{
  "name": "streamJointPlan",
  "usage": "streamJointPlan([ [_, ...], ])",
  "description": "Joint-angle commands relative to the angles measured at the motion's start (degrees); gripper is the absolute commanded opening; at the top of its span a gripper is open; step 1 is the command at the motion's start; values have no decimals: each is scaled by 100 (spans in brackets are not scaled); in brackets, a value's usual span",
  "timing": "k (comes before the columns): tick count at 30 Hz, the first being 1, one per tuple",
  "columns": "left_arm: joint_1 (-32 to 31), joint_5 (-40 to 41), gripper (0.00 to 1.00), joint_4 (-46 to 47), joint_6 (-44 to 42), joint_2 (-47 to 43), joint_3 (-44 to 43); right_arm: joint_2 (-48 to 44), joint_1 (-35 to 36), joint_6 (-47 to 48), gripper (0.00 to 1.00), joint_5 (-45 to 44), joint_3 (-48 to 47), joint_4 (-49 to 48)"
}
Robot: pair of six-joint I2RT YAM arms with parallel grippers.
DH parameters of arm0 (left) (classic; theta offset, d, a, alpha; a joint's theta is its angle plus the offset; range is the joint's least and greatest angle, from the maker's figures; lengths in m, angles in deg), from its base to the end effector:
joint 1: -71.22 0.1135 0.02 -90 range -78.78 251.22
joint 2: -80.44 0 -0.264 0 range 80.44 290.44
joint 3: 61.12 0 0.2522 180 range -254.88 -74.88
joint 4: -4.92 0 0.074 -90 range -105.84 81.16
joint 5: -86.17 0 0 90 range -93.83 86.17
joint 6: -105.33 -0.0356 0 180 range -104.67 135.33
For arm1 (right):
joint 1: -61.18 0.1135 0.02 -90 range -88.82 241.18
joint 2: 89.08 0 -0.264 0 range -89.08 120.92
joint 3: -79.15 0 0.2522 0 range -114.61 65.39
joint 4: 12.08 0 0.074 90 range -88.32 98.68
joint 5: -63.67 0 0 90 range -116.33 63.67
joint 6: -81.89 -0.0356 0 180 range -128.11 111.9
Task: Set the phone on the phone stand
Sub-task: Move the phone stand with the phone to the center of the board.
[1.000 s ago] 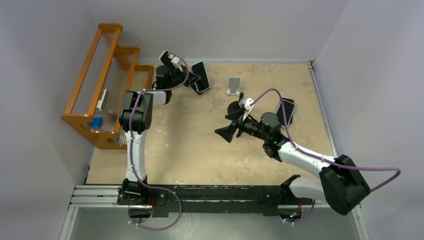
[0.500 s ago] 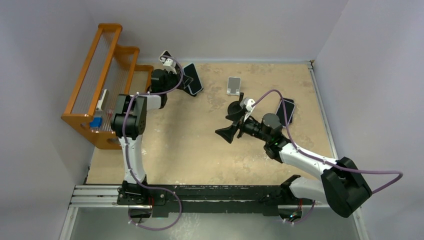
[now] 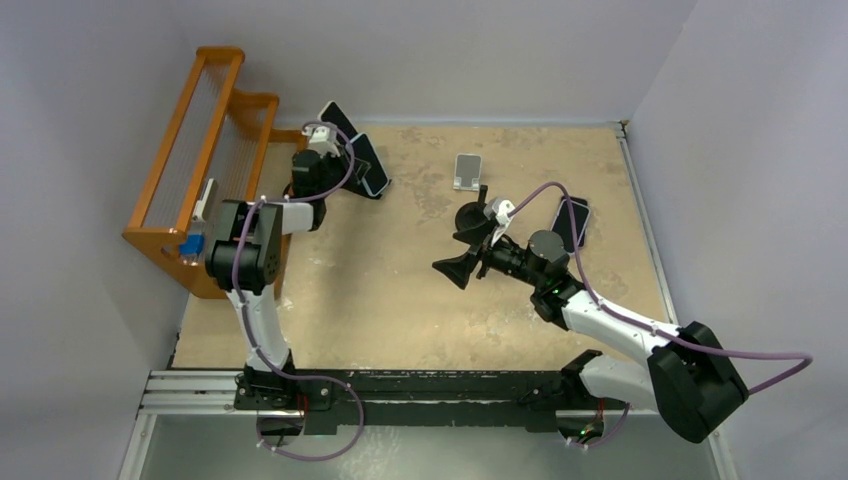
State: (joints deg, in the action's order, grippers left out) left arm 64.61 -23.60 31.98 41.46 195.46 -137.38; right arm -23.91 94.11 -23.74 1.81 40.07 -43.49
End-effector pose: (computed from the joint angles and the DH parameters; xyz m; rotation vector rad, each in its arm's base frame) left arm 0.4293 -0.0619 0.1730 -0.0535 1.8186 -0.7145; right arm 0.1928 0.1449 0.2520 -0.6433 1.4428 1.0353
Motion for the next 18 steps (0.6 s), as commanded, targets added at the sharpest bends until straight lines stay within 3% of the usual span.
streamJointPlan([
  [1,409,609,0,-819,252,-190,474,-127,-21,-64,99,155,1,-300],
  [11,542,1296,0,-1175,244,-607,642,-206,-21,-94,99,188,26,-310],
  [18,971,1109,0,-1255,212,-620,645,-136,-17,-130,99,253,10,-380],
])
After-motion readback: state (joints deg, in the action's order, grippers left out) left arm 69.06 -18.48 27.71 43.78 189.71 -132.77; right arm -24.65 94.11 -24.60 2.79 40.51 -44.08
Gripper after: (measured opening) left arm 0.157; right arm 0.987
